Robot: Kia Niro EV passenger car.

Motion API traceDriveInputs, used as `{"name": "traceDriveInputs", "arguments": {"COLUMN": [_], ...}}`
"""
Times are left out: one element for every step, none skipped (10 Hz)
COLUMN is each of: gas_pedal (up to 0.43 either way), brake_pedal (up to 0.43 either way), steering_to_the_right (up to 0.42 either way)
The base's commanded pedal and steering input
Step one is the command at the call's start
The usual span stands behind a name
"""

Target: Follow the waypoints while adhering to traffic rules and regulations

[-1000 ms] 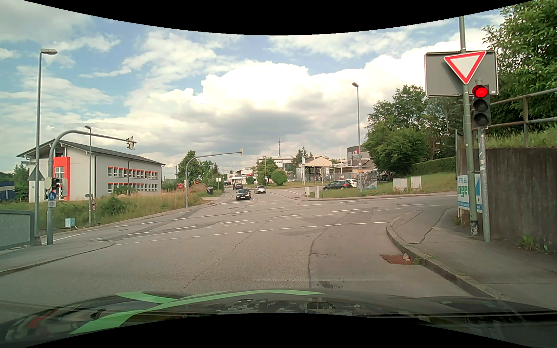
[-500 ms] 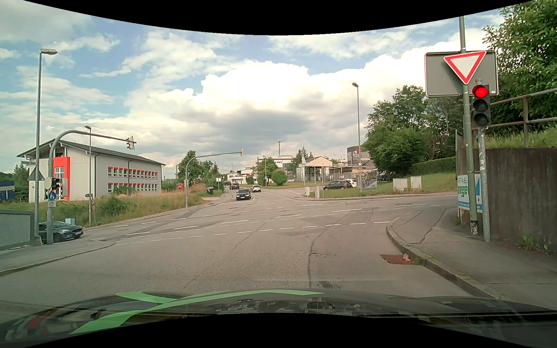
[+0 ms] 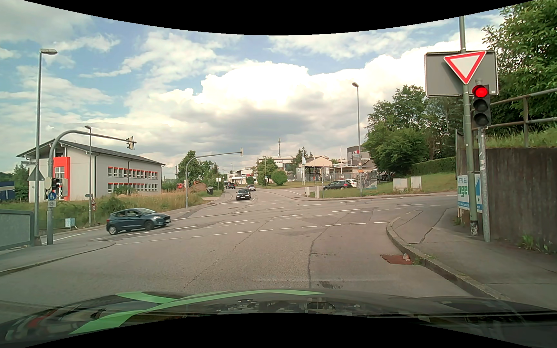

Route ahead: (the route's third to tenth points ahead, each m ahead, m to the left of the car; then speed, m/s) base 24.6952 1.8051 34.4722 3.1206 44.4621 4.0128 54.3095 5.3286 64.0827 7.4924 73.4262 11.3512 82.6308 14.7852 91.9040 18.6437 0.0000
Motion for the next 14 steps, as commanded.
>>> {"name": "traceDriveInputs", "arguments": {"gas_pedal": [0.0, 0.0, 0.0, 0.0, 0.0, 0.0, 0.0, 0.0, 0.0, 0.0, 0.0, 0.0, 0.0, 0.0], "brake_pedal": [0.591, 0.591, 0.591, 0.591, 0.591, 0.591, 0.591, 0.591, 0.591, 0.591, 0.591, 0.591, 0.591, 0.591], "steering_to_the_right": [-0.014, -0.014, -0.014, -0.014, -0.014, -0.014, -0.014, -0.014, -0.014, -0.014, -0.014, -0.014, -0.014, -0.014]}}
